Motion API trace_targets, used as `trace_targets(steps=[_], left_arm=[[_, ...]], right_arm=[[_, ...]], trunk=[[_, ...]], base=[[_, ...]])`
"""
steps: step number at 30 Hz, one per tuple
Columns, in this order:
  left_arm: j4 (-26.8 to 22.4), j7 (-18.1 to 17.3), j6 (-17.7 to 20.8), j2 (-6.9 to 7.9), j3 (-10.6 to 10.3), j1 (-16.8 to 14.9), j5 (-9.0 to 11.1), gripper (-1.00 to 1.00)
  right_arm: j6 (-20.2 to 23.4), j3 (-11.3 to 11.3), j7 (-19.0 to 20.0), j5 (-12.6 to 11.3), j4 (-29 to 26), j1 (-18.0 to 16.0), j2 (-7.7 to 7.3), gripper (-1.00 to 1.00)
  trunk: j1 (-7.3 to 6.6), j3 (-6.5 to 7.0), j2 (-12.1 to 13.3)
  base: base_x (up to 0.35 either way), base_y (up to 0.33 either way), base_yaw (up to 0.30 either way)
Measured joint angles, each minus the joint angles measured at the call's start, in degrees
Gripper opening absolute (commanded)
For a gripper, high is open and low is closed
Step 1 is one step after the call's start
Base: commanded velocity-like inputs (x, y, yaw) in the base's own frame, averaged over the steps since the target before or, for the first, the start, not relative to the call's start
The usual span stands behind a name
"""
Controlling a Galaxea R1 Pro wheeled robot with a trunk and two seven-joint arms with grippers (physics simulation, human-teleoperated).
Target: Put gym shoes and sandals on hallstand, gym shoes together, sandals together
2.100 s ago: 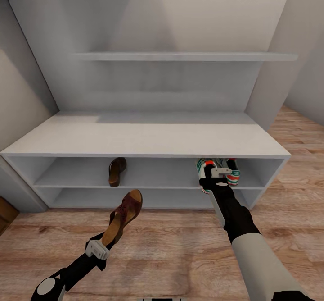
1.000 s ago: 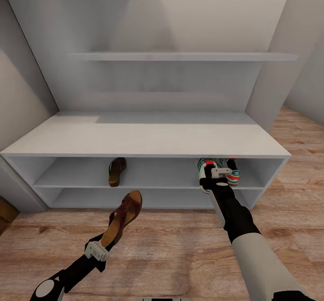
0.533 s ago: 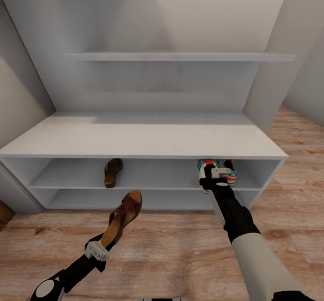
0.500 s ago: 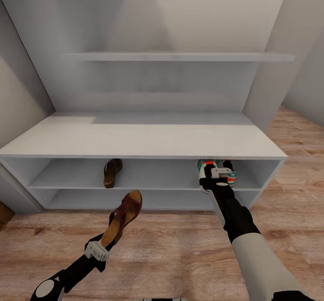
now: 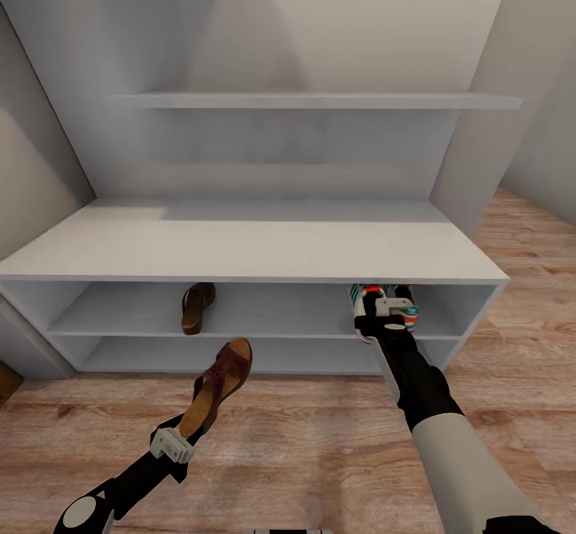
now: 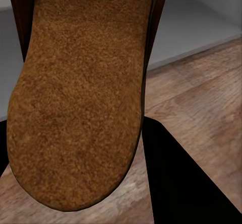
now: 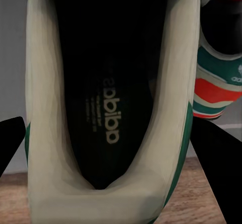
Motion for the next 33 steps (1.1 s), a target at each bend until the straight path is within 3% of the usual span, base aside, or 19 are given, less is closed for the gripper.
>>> trace_targets(steps=[33], left_arm=[[0.00,0.00,0.00,0.00,-0.07,0.00,0.04,-1.00]], right_arm=[[0.00,0.00,0.00,0.00,0.00,0.00,0.00,-1.00]], trunk=[[0.00,0.00,0.00]], base=[[0.046,0.000,0.000]])
